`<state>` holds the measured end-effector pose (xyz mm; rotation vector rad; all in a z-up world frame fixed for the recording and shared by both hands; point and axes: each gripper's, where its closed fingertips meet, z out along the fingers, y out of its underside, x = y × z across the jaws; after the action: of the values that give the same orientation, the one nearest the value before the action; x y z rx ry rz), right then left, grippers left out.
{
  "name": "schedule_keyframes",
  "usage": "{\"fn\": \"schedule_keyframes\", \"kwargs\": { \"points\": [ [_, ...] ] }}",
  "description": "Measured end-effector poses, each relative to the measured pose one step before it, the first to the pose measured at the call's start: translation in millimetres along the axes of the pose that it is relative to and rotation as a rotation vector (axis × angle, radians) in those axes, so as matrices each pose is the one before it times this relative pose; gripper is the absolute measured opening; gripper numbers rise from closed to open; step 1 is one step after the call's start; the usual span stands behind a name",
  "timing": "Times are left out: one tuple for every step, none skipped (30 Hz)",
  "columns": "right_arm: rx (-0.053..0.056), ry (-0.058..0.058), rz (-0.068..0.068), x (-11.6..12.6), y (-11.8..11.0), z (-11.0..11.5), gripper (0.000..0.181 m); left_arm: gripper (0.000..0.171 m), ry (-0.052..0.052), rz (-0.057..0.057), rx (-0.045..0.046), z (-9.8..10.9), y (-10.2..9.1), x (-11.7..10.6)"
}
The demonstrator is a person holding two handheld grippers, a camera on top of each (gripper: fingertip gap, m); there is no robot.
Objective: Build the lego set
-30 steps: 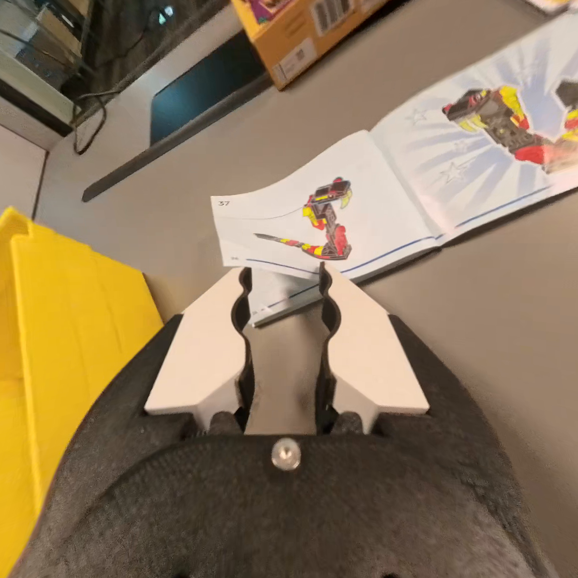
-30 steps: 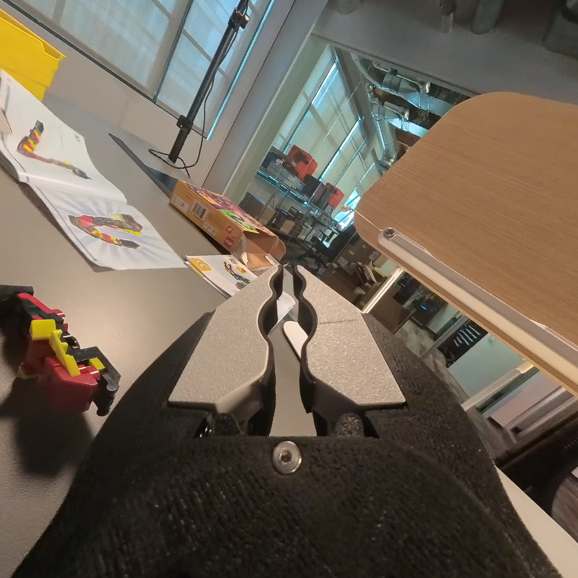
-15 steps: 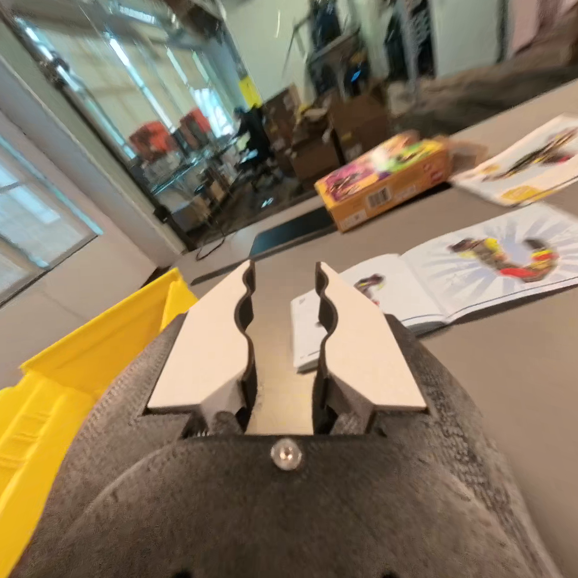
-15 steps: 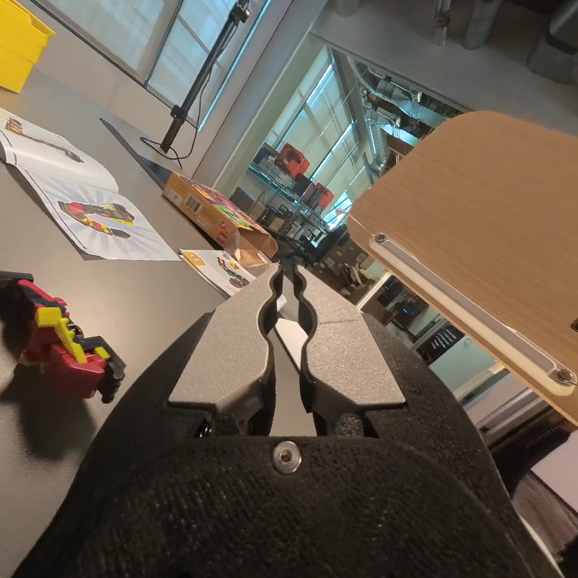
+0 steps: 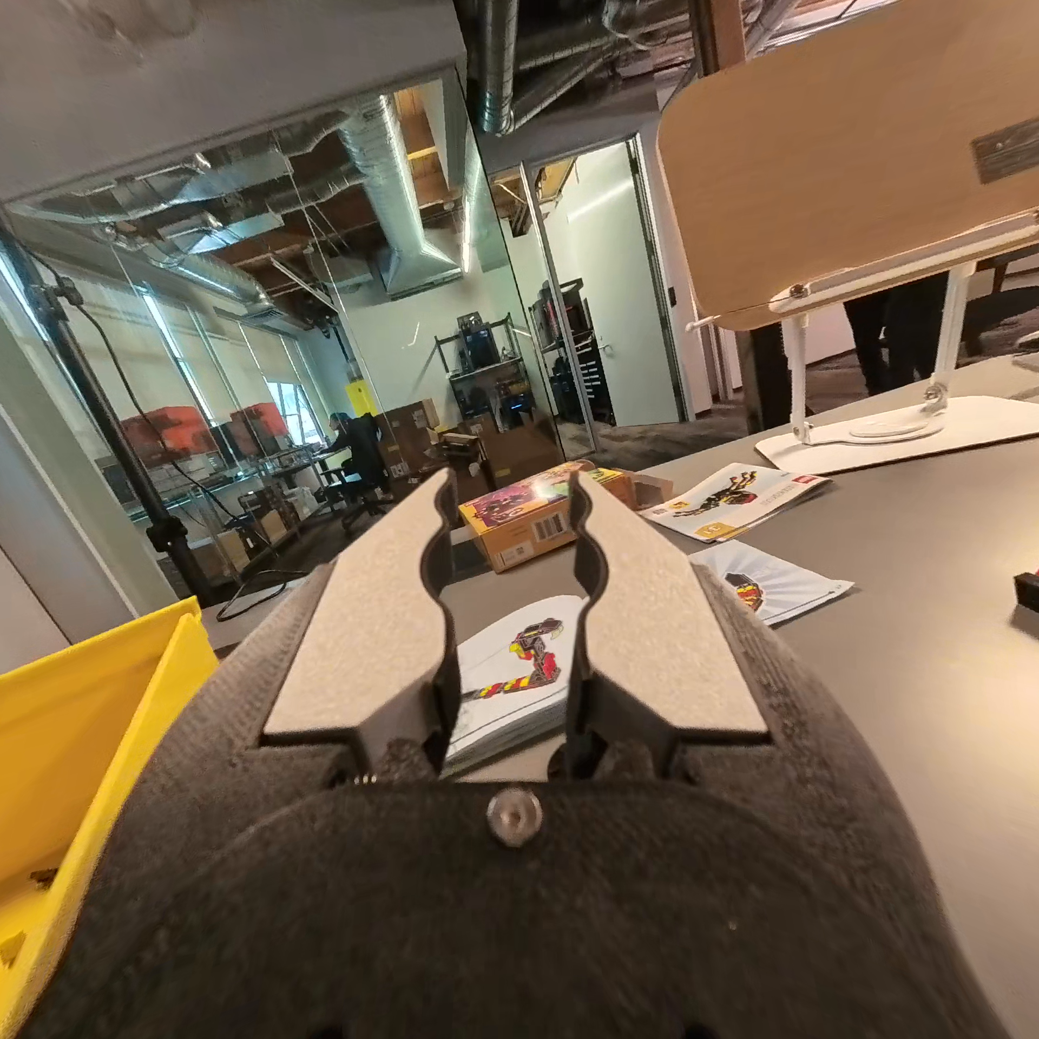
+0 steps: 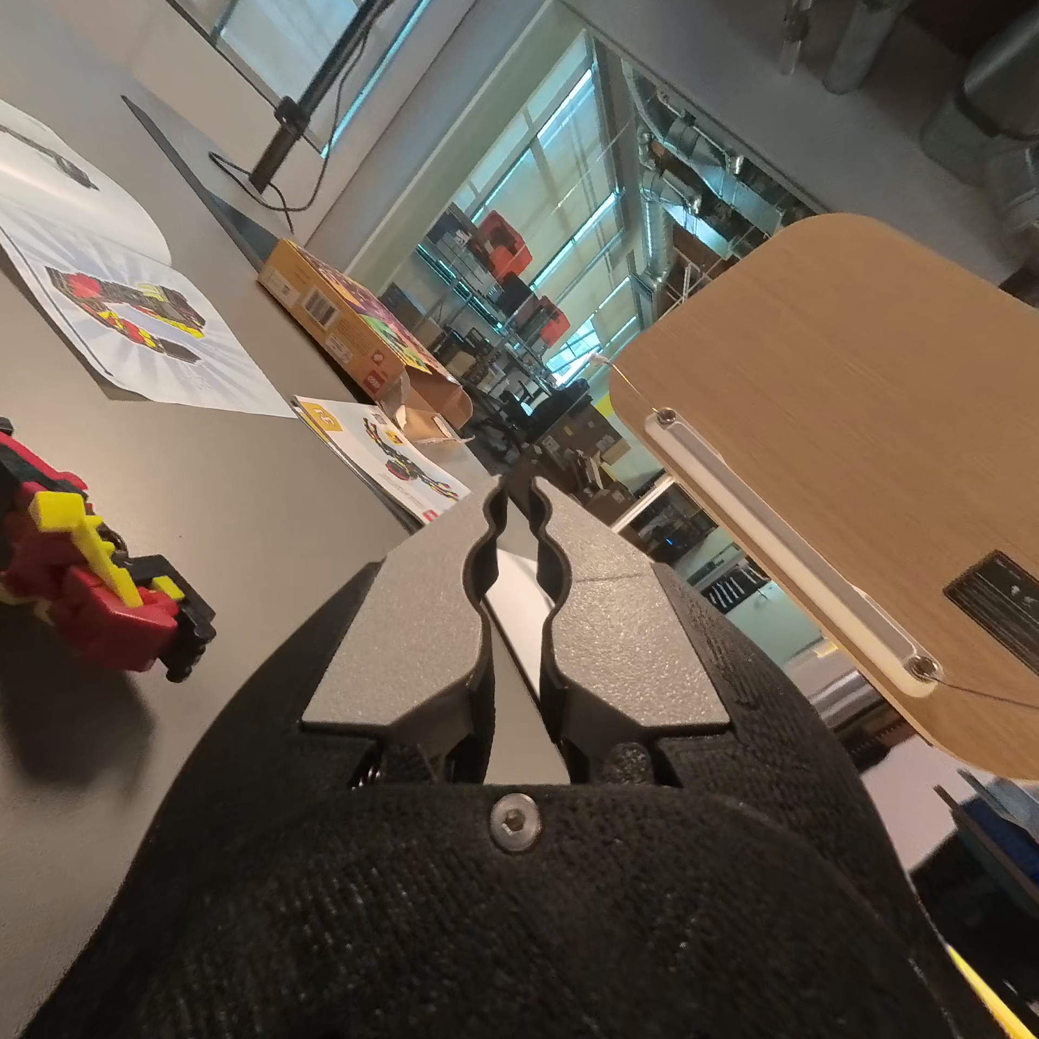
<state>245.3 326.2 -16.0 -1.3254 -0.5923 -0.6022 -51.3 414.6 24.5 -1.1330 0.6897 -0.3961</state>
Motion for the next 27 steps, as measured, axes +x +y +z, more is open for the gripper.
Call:
{"fn": "schedule_keyframes", "kwargs": {
  "points": [
    [-0.0111,0.0086,-0.0060,1.32,1.64,-1.64,0.005,0.038,0.0065,0.0036,0.01163,-0.95,-2.42,1.28],
    [-0.0104,0.0087,-0.0062,1.35,1.24,-2.26,0.005,0.039,0.0103,0.0014,0.01653,-1.39,-3.13,1.61],
    [-0.0080,0.0083,-0.0058,1.20,0.69,-2.88,0.005,0.040,0.0179,-0.0052,0.00982,-1.20,-2.31,2.67],
    [-0.0062,0.0068,-0.0036,1.13,0.45,-3.43,0.005,0.040,0.0207,-0.0123,-0.00144,-0.62,-1.06,2.77],
    [-0.0056,0.0060,-0.0013,0.97,0.30,-3.58,0.005,0.041,0.0240,-0.0169,-0.00534,-0.07,-0.95,3.27],
    [-0.0059,0.0064,-0.0001,1.18,0.29,-3.57,0.005,0.042,0.0281,-0.0151,0.00082,-0.09,-1.97,4.16],
    [-0.0063,0.0069,0.0000,1.18,0.44,-3.62,0.005,0.042,0.0270,-0.0126,0.00340,-0.21,-2.29,4.50],
    [-0.0068,0.0070,0.0004,1.27,0.46,-3.64,0.005,0.042,0.0247,-0.0097,0.00475,-0.27,-2.51,4.69],
    [-0.0065,0.0070,0.0012,1.20,0.21,-3.91,0.005,0.042,0.0326,-0.0059,0.00430,-0.16,-2.62,6.67],
    [-0.0055,0.0066,0.0022,0.99,-0.08,-4.14,0.005,0.043,0.0417,-0.0031,0.00123,0.19,-2.33,8.73],
    [-0.0047,0.0057,0.0021,0.79,-0.33,-4.29,0.005,0.045,0.0479,0.0008,-0.00605,0.90,-1.11,10.65],
    [-0.0055,0.0060,0.0009,0.69,-0.40,-4.17,0.005,0.047,0.0500,0.0013,-0.01609,1.88,0.64,11.75],
    [-0.0063,0.0065,0.0000,0.61,-0.18,-4.08,0.005,0.049,0.0549,0.0012,-0.01793,2.44,1.26,13.20],
    [-0.0061,0.0060,-0.0001,0.59,-0.24,-3.76,0.005,0.049,0.0700,0.0032,-0.01937,2.83,1.85,15.62],
    [-0.0058,0.0063,-0.0003,0.66,-0.26,-3.65,0.005,0.050,0.0784,0.0012,-0.02615,3.56,2.73,16.96],
    [-0.0049,0.0069,0.0002,0.66,-0.35,-3.20,0.005,0.053,0.0820,-0.0082,-0.02786,3.94,2.68,17.56],
    [-0.0046,0.0067,0.0006,0.77,-0.30,-2.85,0.005,0.053,0.1296,-0.0231,-0.02757,3.74,1.46,24.07],
    [-0.0051,0.0068,0.0004,0.77,-0.13,-2.20,0.005,0.053,0.1936,-0.0362,-0.02328,2.89,-1.43,32.52],
    [-0.0050,0.0059,-0.0004,0.59,0.03,-1.61,0.005,0.051,0.1866,-0.0425,-0.03093,4.29,-0.40,30.48],
    [-0.0059,0.0055,-0.0010,0.58,0.38,-1.27,0.005,0.053,0.1105,-0.0365,-0.04543,6.89,4.52,18.66],
    [-0.0069,0.0066,-0.0003,0.65,0.60,-0.85,0.005,0.055,0.0465,-0.0071,-0.05442,7.75,8.87,9.37],
    [-0.0051,0.0046,0.0032,0.58,0.21,-0.73,0.005,0.055,0.0138,0.0198,-0.05588,7.61,10.55,5.06],
    [-0.0014,0.0000,0.0065,-0.22,-0.31,-0.86,0.005,0.055,0.0038,0.0285,-0.05244,7.18,9.92,3.70],
    [0.0002,-0.0028,0.0068,-0.60,-0.74,-1.26,0.006,0.055,0.0098,0.0251,-0.04303,6.27,6.92,4.54],
    [-0.0001,-0.0052,0.0062,-1.24,-0.77,-1.45,0.006,0.057,0.0039,0.0217,-0.02796,4.28,2.09,3.54],
    [0.0011,-0.0050,0.0055,-1.29,-1.15,-1.80,0.007,0.055,0.0084,0.0067,-0.00035,3.29,-1.10,3.98],
    [0.0018,-0.0009,0.0055,-0.84,-1.52,-1.97,0.009,0.053,0.0316,-0.0172,-0.00370,3.49,-0.39,6.34]
  ]
}}
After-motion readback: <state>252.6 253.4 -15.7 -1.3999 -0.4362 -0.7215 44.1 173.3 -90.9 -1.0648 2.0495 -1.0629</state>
